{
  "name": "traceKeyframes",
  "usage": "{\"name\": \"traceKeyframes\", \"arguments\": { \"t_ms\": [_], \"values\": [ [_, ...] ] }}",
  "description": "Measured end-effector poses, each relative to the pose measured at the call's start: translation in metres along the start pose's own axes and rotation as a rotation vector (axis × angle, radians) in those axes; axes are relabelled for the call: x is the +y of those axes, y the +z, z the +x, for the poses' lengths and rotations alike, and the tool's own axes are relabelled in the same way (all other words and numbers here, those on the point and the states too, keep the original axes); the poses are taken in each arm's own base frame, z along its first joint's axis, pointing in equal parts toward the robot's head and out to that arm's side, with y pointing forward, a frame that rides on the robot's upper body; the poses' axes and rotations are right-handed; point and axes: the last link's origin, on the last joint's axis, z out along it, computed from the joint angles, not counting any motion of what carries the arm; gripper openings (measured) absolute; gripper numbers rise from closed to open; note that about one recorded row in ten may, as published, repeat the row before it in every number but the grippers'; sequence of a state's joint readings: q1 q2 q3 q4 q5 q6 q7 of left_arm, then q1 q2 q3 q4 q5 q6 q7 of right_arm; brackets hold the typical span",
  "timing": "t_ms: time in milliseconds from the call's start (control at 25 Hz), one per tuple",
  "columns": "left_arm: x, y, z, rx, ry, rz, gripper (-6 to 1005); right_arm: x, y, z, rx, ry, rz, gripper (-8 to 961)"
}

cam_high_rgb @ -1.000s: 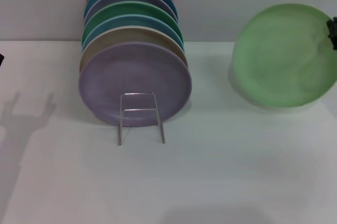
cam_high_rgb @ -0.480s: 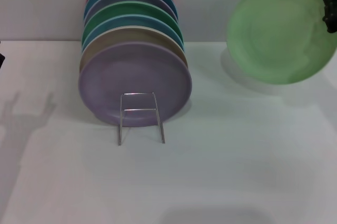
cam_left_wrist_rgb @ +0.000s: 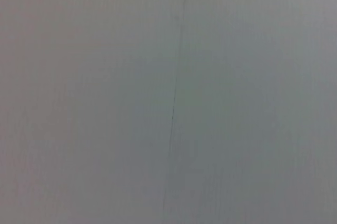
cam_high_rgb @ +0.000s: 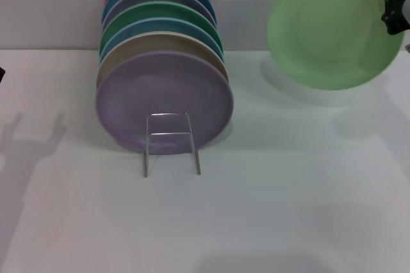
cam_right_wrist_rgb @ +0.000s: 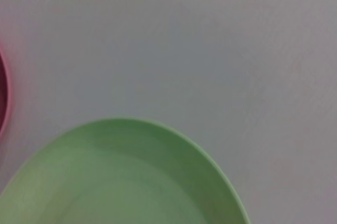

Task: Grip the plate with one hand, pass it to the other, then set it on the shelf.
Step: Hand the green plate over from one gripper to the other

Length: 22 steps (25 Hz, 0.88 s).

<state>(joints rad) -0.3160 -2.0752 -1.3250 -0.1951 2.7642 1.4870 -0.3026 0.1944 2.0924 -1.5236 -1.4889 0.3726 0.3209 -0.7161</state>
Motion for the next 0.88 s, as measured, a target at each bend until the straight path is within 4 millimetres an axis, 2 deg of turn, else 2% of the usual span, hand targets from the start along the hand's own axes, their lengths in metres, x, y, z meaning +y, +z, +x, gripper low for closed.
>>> {"name": "traceKeyframes", "arguments": {
  "t_ms": [400, 880],
  "values": [
    [0.000, 0.001, 0.001, 0.005, -0.002, 0.000, 836, 0.012, -0.013, 0.017, -0.132, 0.036, 0.118, 19],
    [-0.001, -0.002, -0.001, -0.005, -0.007, 0.004, 836, 0.035, -0.027, 0.060, -0.333, 0.258, 0.235, 19]
  ]
}}
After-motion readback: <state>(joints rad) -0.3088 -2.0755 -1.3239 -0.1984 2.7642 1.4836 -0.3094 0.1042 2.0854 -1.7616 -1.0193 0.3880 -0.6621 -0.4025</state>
